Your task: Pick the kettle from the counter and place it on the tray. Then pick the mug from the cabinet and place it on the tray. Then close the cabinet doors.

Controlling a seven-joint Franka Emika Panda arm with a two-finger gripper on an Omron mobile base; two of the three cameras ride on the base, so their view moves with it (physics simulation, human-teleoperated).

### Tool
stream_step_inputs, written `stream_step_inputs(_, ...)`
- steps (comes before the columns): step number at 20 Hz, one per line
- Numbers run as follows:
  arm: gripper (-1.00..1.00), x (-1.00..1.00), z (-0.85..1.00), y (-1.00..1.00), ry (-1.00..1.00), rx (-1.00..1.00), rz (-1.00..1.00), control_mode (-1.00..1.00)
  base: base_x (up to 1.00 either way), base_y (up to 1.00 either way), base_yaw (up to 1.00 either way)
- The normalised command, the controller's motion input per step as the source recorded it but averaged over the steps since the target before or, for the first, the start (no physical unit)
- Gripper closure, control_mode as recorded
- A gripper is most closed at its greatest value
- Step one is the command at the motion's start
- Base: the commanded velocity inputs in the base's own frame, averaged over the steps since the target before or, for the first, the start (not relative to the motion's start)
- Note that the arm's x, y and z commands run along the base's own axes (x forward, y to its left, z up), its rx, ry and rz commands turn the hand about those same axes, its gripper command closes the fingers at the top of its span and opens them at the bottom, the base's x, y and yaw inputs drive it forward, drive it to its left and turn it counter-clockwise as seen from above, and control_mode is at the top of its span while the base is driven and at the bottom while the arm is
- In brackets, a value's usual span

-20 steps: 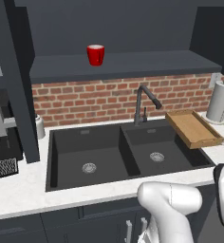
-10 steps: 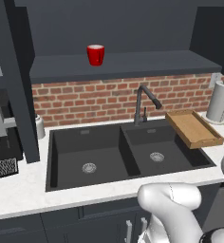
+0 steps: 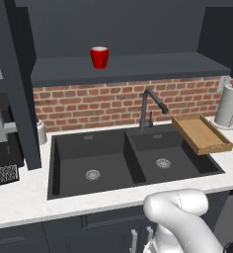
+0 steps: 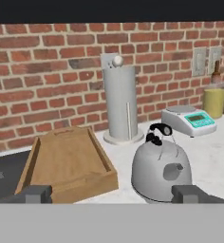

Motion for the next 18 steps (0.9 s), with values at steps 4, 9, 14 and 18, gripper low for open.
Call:
stream_step_inputs(4, -1.00, 0.02, 0.17, -0.35, 0.00, 0.14, 0.16, -1.00, 0.00, 0.00, 0.00)
stream_step_inputs(9, -1.00, 0.00, 0.18, -0.39, 0.00, 0.02, 0.07, -1.00, 0.00, 0.00, 0.00)
stream_step_inputs(14, -1.00, 0.11, 0.02, -0.27, -0.03, 0.03, 0.10, -1.00, 0.00, 0.00, 0.00)
stream_step_inputs(18, -1.00, 0.24, -0.03, -0.13, -0.08, 0.06, 0.12, -1.00, 0.00, 0.00, 0.00)
